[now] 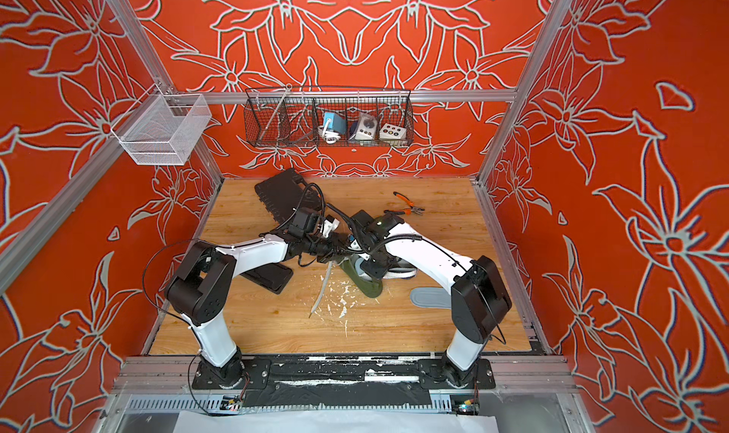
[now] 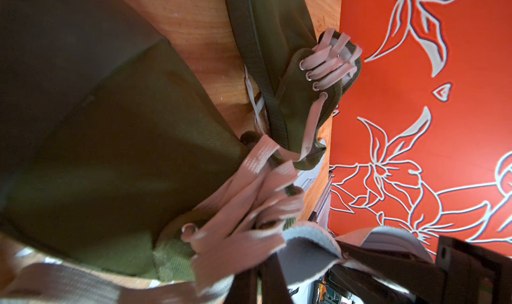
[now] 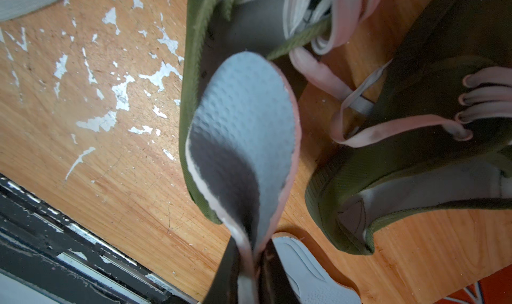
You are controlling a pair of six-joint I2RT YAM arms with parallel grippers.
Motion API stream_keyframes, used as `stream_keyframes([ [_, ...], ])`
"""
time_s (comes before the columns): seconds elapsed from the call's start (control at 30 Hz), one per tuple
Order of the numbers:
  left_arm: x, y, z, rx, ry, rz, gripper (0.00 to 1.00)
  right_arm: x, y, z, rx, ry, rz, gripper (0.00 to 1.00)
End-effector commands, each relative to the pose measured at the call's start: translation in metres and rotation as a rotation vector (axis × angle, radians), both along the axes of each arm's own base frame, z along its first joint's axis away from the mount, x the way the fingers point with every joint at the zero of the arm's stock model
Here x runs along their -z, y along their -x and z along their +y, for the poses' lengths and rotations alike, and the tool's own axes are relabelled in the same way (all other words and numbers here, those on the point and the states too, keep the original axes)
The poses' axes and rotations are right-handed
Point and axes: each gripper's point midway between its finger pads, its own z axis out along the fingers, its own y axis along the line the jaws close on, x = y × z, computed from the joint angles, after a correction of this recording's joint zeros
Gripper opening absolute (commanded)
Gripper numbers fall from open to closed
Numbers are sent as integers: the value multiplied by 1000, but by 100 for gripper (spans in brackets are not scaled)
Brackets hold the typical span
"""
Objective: Insert the insole into the shoe
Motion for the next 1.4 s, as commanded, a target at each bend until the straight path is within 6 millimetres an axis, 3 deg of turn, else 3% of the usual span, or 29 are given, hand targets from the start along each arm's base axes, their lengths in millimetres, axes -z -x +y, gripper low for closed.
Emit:
stream_keyframes([
  [0.0,-31,0,-5,20,65,-62,0,-3,7,6,-36,8,11,14],
  [0.27,-32,-2,-5,17,64,-65,0,0,23,2,-56,38,10,12],
  [0.7,-34,3,-5,14,93,-60,0,-7,1,22,-78,22,-43,10],
  [0.87,-42,7,-8,23,137,-51,0,-4,1,25,-55,21,-20,10],
  [1.2,-48,8,-7,-11,176,-49,0,0,7,32,121,-48,66,10],
  [1.37,-44,11,-4,-35,190,-40,0,5,6,26,211,-63,107,10],
])
